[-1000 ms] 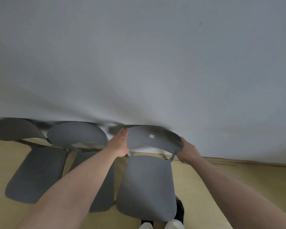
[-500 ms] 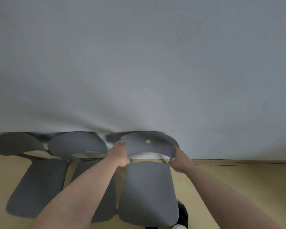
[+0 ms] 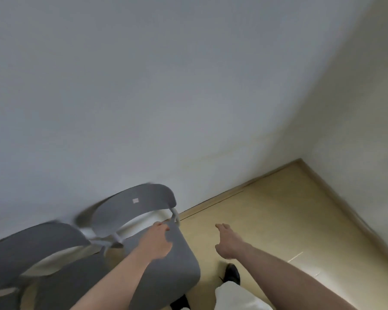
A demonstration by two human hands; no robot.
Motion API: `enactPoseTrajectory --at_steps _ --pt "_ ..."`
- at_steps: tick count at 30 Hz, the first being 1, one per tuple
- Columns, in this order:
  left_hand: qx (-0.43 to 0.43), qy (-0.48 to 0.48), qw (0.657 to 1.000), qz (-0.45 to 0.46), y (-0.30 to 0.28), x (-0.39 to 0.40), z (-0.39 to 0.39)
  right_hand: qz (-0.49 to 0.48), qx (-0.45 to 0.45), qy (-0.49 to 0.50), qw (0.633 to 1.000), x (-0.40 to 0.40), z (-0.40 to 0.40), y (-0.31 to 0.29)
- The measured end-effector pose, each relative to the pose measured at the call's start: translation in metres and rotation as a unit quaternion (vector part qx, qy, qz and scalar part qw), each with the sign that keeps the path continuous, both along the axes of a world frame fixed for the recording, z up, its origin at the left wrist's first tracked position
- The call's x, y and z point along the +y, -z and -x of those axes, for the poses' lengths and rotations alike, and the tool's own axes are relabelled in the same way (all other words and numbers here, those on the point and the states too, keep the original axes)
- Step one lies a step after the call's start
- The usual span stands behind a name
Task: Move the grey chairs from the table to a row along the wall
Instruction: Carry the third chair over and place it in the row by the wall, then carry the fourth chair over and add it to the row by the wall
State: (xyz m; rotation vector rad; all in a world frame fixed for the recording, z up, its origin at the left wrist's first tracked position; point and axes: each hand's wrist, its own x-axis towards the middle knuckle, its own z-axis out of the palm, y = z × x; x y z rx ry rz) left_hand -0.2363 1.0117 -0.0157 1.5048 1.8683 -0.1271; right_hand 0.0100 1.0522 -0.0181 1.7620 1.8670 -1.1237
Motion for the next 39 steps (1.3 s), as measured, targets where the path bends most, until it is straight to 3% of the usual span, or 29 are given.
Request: enactPoseTrajectory --at_steps 8,17,22,30,39 --pt "0.008 0.148 0.989 -0.007 -0.034 0.055 -0.127 -0.034 0.042 0.135 0.989 0.000 -0.118 -0.018" --pt "0.025 0.285 0.958 -0.009 -0.040 0.107 -0.319 -0.020 0.000 0.244 0.970 -0.020 -0.304 -0.013" --pt "0.019 0.352 0.935 -0.022 -0.048 0.134 -0.436 -0.029 -0.018 0.338 0.941 -0.031 -0.419 -0.015" --pt "0.043 0.512 0.856 -0.049 -0.059 0.167 -0.604 -0.069 -0.011 0.489 0.870 -0.067 -0.530 -0.032" --pt "0.031 0.634 0.772 -0.025 -0.049 0.214 -0.759 -0.037 -0.032 0.624 0.780 -0.077 -0.631 -0.019"
